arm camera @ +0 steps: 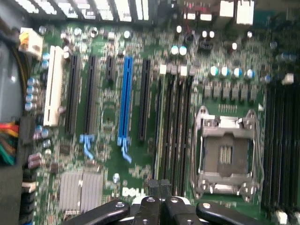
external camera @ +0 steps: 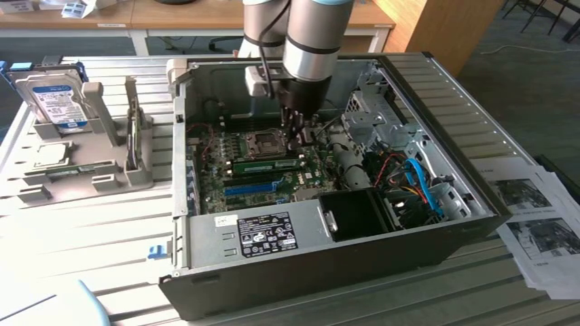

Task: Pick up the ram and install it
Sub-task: 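Press down the ram until it locks into place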

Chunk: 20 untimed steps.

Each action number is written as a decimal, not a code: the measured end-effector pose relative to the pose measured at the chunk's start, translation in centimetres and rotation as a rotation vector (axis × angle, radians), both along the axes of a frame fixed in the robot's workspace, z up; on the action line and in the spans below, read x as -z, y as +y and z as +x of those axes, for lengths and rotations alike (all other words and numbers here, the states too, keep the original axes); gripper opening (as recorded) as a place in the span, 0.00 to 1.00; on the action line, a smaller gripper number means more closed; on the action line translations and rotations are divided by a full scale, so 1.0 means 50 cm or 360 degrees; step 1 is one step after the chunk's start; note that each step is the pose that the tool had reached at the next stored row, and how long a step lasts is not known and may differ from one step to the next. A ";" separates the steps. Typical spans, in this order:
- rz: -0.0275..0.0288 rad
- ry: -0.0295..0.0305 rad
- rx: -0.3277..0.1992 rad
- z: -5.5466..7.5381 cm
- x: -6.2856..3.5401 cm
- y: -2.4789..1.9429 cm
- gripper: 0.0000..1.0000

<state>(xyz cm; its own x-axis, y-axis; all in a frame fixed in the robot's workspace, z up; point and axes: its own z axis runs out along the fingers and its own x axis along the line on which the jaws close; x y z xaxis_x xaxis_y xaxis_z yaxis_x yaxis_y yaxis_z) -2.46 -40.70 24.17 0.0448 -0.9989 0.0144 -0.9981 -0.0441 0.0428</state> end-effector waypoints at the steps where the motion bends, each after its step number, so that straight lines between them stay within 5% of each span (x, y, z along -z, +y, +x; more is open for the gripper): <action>1: -0.00004 0.00001 0.0000 -0.008 0.000 -0.0001 0.09; 20: -0.00005 0.00001 0.0000 -0.125 0.001 -0.0001 0.09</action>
<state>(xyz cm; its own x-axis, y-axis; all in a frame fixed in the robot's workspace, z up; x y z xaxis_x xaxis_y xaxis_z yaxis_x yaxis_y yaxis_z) -8.69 -40.71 24.10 0.0448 -0.9989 0.0147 -0.9981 -0.0441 0.0429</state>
